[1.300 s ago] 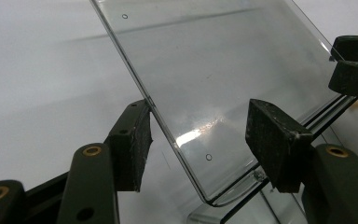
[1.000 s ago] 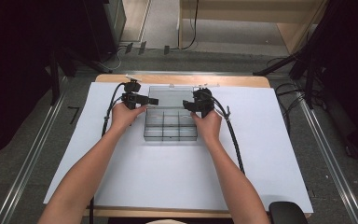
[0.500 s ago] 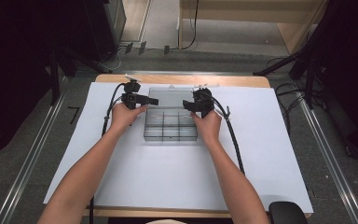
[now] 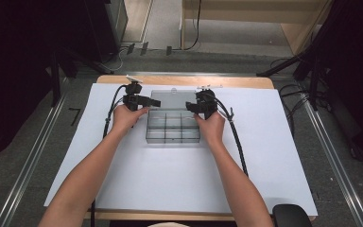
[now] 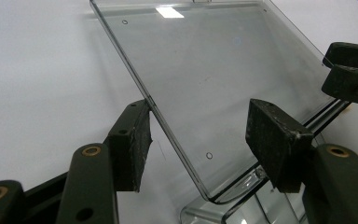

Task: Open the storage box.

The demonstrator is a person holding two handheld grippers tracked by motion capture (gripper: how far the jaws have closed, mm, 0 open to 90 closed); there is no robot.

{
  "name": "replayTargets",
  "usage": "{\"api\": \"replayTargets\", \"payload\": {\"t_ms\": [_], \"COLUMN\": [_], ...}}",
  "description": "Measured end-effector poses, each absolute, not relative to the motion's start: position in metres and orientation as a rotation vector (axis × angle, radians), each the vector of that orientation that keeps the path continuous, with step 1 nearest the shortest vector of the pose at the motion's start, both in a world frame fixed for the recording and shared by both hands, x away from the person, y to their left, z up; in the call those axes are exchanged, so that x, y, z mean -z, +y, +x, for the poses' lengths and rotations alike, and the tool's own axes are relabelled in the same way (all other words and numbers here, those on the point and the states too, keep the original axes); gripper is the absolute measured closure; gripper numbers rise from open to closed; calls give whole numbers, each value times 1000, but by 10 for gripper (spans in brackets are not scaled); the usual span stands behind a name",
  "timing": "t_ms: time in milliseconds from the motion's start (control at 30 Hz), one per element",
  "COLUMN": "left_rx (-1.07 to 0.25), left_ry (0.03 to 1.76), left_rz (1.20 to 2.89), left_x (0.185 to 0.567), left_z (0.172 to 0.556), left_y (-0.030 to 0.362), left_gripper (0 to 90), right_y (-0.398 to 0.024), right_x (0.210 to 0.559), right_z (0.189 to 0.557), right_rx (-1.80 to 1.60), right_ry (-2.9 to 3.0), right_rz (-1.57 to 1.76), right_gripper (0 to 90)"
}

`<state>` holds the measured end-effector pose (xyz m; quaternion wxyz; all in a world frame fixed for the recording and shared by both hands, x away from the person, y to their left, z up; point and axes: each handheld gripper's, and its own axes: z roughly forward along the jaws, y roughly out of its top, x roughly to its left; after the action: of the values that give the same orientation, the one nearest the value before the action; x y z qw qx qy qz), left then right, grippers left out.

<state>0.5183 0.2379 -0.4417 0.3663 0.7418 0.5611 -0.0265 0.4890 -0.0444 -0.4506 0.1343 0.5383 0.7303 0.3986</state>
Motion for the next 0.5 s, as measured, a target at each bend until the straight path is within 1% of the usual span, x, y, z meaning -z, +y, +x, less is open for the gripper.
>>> {"api": "replayTargets", "payload": {"t_ms": [300, 500], "left_rx": [66, 32], "left_ry": [1448, 1423], "left_rz": [1917, 1953], "left_x": [441, 436], "left_z": [518, 515], "left_y": [239, 239], "left_gripper": [402, 427], "right_y": [-46, -49], "right_x": [450, 444], "right_z": [489, 485], "right_rx": [-1144, -1140], "right_ry": [2124, 2136], "right_rz": [1564, 1548], "right_gripper": [481, 492]}}
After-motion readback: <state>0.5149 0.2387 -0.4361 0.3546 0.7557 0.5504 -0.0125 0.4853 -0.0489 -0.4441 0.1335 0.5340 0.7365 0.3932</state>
